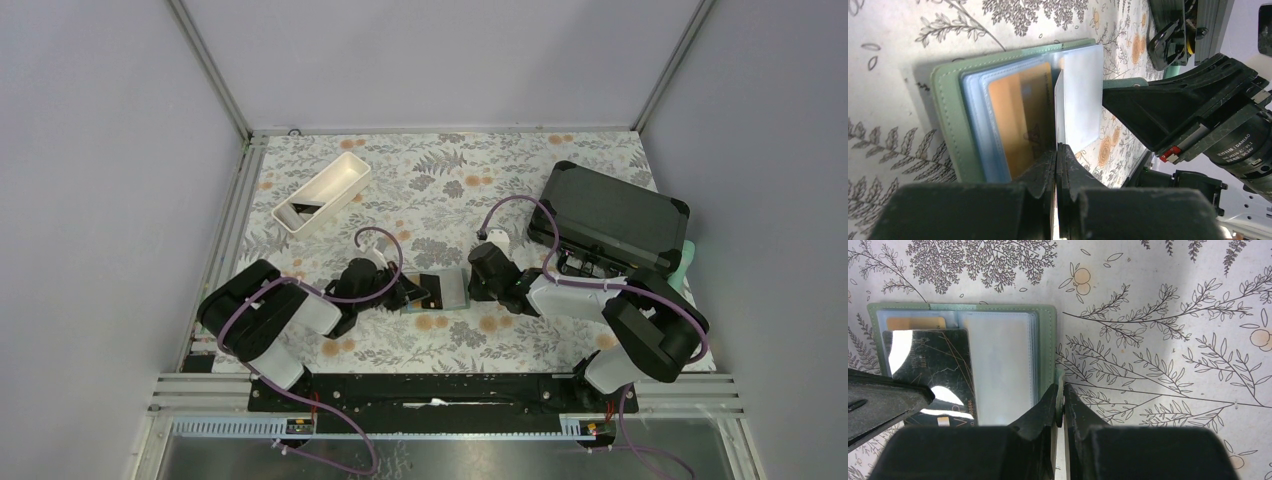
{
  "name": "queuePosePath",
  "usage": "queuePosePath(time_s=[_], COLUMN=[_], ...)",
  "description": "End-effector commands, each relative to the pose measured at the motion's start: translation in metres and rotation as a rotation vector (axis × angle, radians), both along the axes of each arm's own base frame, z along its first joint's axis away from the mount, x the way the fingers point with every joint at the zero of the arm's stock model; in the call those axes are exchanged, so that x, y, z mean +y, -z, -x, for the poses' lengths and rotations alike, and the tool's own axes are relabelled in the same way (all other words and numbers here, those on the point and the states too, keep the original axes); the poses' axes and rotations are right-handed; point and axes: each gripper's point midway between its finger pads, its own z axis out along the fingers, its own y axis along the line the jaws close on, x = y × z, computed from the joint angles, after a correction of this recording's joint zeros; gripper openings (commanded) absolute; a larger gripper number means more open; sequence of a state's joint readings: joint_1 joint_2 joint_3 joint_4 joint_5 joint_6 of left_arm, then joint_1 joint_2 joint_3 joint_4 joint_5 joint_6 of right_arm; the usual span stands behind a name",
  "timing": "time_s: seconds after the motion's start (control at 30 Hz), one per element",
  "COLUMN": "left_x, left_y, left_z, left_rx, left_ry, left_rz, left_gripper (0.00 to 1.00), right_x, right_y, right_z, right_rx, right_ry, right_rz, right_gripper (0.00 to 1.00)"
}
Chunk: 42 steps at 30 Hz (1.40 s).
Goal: Put the credit cards into the card holder
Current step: Insert the credit card into the card holder.
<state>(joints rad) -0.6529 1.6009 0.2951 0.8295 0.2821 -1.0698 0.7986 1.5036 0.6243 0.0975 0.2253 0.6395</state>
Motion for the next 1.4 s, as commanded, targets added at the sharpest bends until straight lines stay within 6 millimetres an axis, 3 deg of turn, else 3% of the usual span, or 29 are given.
queuePosePath(time_s=[0.0, 0.8, 1.37], left_x=[0.004, 0.004, 0.01], left_y=[0.002, 0.009, 0.014], left_z=[0.003, -0.004, -0.014], left_rx=[0.016, 0.018, -0.036], left_ry=[-0.029, -0.081, -0.086], left_rz=[0.02, 0.057, -0.032], left_gripper=[0.0, 0.0, 0.0], right_x=[0.001, 0.0, 0.0], right_y=[0.002, 0.0, 0.001], right_z=[0.003, 0.005, 0.005], right_rx=[0.013, 0.012, 0.015], right_ry=[-0.013, -0.012, -0.014], right_rz=[0.021, 0.023, 0.026], right_gripper=[0.0, 0.0, 0.0])
